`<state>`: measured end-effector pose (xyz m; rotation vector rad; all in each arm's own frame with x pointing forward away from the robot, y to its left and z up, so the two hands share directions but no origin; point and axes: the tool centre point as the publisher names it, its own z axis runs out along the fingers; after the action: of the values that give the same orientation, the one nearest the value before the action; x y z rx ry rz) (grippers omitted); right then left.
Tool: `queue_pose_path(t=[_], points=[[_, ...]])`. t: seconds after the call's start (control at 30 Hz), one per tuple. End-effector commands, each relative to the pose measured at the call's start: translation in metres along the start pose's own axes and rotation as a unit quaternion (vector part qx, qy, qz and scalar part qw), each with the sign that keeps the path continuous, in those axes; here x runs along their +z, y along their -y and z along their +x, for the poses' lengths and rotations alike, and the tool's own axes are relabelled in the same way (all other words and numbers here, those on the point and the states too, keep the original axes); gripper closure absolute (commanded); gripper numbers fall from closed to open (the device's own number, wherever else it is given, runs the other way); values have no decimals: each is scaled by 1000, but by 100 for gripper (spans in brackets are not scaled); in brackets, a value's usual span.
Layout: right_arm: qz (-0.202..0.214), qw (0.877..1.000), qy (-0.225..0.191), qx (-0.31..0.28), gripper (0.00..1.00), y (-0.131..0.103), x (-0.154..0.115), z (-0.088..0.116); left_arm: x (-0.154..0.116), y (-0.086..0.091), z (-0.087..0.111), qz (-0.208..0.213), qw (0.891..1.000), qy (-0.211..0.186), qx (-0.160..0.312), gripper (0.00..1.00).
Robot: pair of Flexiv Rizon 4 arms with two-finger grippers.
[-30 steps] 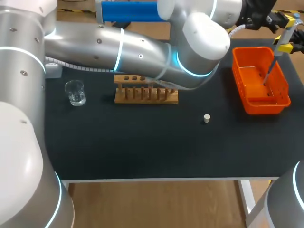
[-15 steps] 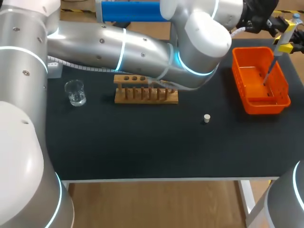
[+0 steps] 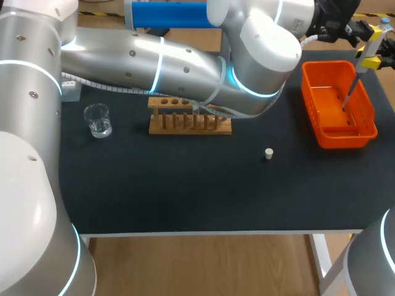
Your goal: Invert the test tube, pick up the pipette, mount the tip to pipette, aspirate from beaker and dispense into the tube, eject the tip, return the pipette, and cap with the stopper.
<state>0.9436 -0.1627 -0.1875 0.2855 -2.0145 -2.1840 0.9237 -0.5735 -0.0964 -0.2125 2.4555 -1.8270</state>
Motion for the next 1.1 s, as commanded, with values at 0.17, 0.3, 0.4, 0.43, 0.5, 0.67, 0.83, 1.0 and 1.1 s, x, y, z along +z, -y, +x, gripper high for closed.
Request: queue_pose_path(t=[0.17, 0.3, 0.4, 0.43, 0.5, 0.67, 0.83, 1.0, 1.1], points=[[1, 1000, -3, 0, 100, 0, -2, -1, -2, 1, -2, 82, 997, 5, 8, 100], [1, 1000, -3, 0, 100, 0, -2, -1, 0, 3, -6, 82, 997, 5, 11, 100], [1, 1000, -3, 0, 100, 0, -2, -1, 0, 2, -9, 82, 997, 6, 11, 100], [1, 1000, -3, 0, 100, 0, -2, -1, 1, 1, -10, 82, 997, 6, 10, 100], [1, 1000, -3, 0, 100, 0, -2, -1, 1, 0, -11, 82, 997, 8, 10, 100], [1, 1000, -3, 0, 100, 0, -2, -1, 2, -1, -16, 82, 997, 9, 10, 100], [1, 1000, -3, 0, 100, 0, -2, -1, 5, -3, -19, 81, 997, 8, 9, 100], [1, 1000, -3, 0, 100, 0, -2, -1, 8, -4, -19, 81, 997, 6, 8, 100], [1, 1000, -3, 0, 100, 0, -2, -1, 10, -5, -18, 79, 997, 4, 8, 100]])
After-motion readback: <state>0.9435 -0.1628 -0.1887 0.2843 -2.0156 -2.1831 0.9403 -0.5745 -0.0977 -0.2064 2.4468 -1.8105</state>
